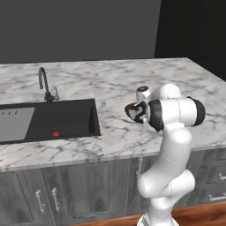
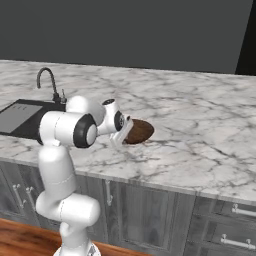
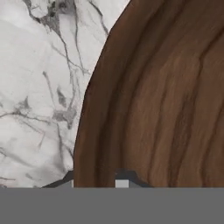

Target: Clear the mugs and bowl far away from the sink.

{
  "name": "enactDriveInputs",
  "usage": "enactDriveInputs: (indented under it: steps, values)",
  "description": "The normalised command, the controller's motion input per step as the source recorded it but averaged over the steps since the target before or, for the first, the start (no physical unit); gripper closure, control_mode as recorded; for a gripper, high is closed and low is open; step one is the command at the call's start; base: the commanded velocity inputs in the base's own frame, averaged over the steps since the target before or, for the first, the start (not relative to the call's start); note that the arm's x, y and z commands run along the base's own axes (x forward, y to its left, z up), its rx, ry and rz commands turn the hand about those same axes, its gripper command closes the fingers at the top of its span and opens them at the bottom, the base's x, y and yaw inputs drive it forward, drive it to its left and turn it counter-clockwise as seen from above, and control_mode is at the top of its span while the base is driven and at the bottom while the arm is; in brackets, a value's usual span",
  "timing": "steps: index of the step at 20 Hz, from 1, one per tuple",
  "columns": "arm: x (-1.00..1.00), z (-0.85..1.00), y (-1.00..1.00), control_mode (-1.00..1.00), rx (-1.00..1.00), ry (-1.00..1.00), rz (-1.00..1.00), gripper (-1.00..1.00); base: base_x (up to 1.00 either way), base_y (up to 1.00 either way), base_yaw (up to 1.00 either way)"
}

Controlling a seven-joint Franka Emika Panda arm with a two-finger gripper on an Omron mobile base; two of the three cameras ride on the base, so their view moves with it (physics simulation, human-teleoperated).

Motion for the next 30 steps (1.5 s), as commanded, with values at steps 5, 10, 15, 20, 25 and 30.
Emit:
enactDriveInputs:
  steps: [5, 10, 15, 20, 25, 30]
  values:
    - [-0.34, 0.44, 0.0, -1.0, 0.0, 0.03, 0.0, 1.0, 0.0, 0.0, 0.0]
    - [-0.69, 0.57, 0.0, -1.0, 0.0, 0.0, 0.0, 1.0, 0.0, 0.0, 0.0]
    - [-0.88, 0.66, 0.0, -1.0, 0.0, -0.02, 0.0, 1.0, 0.0, 0.0, 0.0]
    - [-0.9, 0.7, 0.0, -1.0, 0.0, -0.15, 0.0, 1.0, 0.0, 0.0, 0.0]
    - [-0.96, 0.7, 0.0, -1.0, 0.0, -0.21, 0.0, 1.0, 0.0, 0.0, 0.0]
    - [-0.84, 0.78, 0.07, -1.0, 0.0, -0.11, 0.0, 1.0, 0.0, 0.0, 0.0]
